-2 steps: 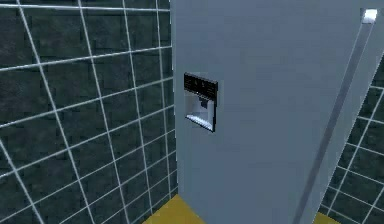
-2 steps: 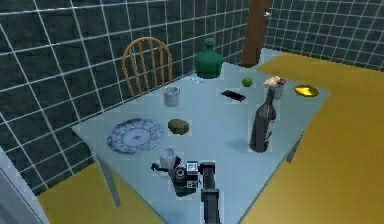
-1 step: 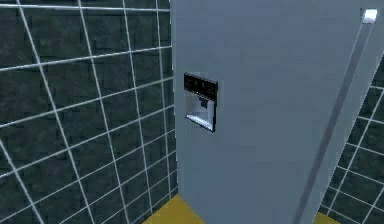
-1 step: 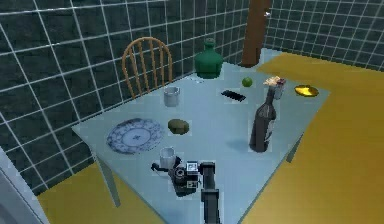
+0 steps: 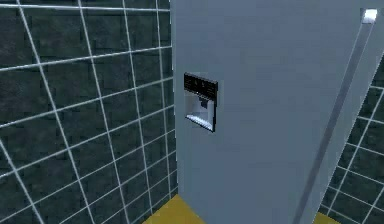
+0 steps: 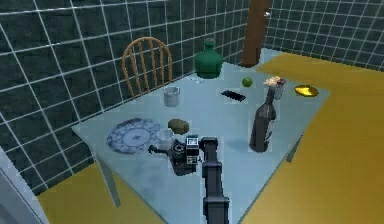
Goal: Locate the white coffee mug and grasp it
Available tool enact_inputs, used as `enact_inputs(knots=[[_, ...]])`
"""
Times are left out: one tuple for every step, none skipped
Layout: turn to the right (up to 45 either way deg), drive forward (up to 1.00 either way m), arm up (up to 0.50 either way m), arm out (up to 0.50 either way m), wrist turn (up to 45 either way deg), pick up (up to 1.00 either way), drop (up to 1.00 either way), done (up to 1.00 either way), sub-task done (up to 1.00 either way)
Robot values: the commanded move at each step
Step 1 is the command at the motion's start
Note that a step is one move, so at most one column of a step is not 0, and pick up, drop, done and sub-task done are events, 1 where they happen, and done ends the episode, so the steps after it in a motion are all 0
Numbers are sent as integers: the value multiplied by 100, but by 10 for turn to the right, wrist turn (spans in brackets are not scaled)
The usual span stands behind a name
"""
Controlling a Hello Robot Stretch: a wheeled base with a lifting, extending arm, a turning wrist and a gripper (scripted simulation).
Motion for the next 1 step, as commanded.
enact_inputs(knots=[[0, 0, 0, 0, 0, 0, 0, 100, 0]])
